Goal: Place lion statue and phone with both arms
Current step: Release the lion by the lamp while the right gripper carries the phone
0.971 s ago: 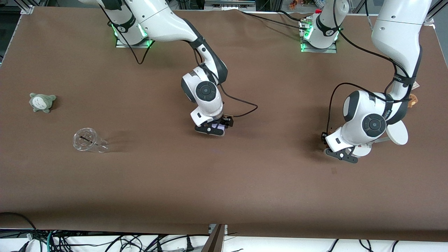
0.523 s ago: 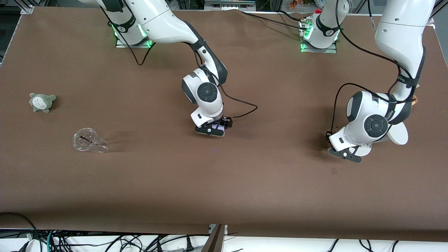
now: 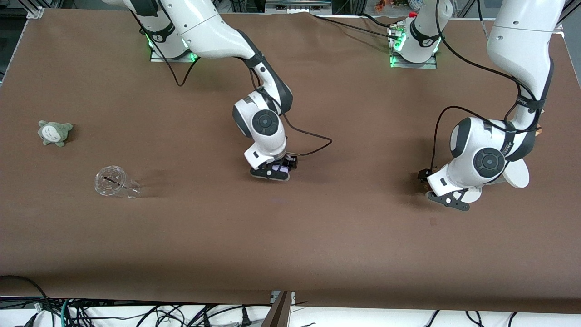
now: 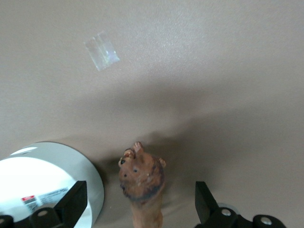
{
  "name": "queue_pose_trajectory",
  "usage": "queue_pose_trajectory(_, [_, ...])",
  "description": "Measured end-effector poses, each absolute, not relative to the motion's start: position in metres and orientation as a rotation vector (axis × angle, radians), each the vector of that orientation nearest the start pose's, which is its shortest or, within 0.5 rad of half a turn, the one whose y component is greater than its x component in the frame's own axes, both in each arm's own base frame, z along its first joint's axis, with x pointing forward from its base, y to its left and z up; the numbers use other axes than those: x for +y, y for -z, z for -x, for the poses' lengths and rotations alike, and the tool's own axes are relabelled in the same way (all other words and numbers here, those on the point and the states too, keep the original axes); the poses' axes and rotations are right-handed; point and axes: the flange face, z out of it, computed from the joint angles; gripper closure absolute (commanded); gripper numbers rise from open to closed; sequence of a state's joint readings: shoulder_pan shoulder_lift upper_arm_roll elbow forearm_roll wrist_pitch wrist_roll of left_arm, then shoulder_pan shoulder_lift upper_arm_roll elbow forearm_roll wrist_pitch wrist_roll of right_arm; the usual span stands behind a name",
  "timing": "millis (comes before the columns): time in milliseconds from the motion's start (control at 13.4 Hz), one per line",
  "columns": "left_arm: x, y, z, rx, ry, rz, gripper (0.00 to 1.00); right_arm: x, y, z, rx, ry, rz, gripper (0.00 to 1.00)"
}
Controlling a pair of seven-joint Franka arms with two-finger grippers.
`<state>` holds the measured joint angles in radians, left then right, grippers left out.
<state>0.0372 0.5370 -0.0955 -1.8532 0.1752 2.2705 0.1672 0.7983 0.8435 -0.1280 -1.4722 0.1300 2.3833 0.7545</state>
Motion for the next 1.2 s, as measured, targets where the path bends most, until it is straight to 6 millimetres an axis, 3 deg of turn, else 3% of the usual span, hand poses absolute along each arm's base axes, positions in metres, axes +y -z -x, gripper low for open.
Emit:
queue_pose_trajectory(149, [-0.036, -0.248, -0.627, 0.523, -0.208, 3.012, 0.0, 0.431, -0.197, -0.585, 0.122, 0.077, 3.105, 0.57])
queue_pose_trajectory(374, [-0.045, -0.312, -0.626, 0.524, -0.233, 2.987, 0.0, 0.339, -0.219, -0.636, 0.015, -0.008, 3.14, 0.57])
queue_pose_trajectory(598, [-0.046, -0.403, -0.629, 0.494, -0.209, 2.971, 0.0, 0.248, -0.224, -0.671, -0.051, -0.081, 3.152, 0.57])
queue_pose_trajectory(747, [-0.043, -0.463, -0.626, 0.465, -0.179, 2.965, 0.0, 0.201, -0.219, -0.681, -0.067, -0.135, 3.154, 0.57])
queue_pose_trajectory(971, [-0.041, -0.54, -0.61, 0.426, -0.161, 2.966, 0.0, 0.155, -0.21, -0.685, -0.072, -0.196, 3.152, 0.57])
queue_pose_trajectory(1046, [-0.041, -0.559, -0.604, 0.416, -0.158, 2.979, 0.0, 0.146, -0.206, -0.684, -0.064, -0.211, 3.155, 0.57])
queue_pose_trajectory(1195, [-0.04, -0.579, -0.6, 0.404, -0.146, 2.993, 0.0, 0.13, -0.199, -0.682, -0.083, -0.236, 3.166, 0.57])
